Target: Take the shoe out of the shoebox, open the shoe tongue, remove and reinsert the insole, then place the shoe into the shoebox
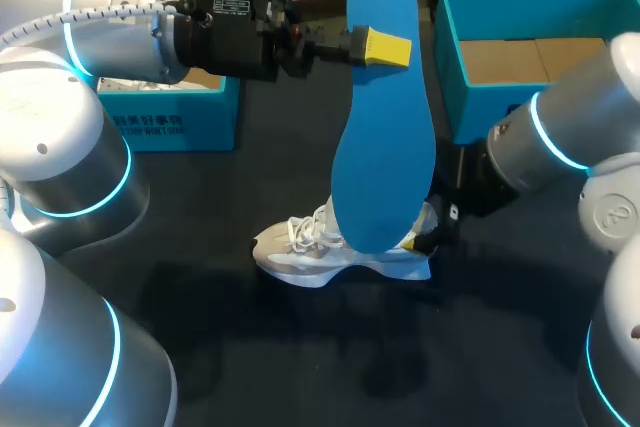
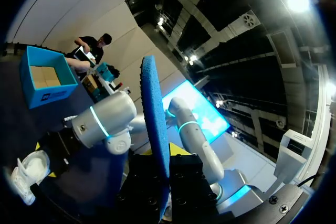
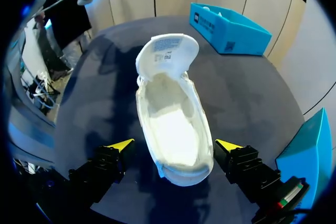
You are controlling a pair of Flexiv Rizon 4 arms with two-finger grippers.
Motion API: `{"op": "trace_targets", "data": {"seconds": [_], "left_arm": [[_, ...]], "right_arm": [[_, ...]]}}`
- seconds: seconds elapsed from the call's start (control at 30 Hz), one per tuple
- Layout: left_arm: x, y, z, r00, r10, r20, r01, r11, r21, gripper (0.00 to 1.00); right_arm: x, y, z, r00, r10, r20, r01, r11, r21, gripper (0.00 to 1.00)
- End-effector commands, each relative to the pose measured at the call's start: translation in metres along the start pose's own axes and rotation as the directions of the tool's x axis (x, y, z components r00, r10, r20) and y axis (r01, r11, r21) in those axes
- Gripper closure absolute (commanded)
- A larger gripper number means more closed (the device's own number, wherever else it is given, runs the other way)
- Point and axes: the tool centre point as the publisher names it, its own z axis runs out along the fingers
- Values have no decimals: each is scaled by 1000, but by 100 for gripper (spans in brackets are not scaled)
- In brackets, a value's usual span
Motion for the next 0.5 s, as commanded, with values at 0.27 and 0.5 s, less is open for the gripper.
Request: {"op": "trace_targets", "data": {"seconds": [0.27,0.5], "left_arm": [[0,2,0,1000,0,-1,0,1000,4,100],[0,2,0,1000,0,-1,0,1000,4,100]], "right_arm": [[8,20,-11,1000,30,8,-31,974,224,0],[13,28,-13,1000,7,-9,-4,956,295,0]]}}
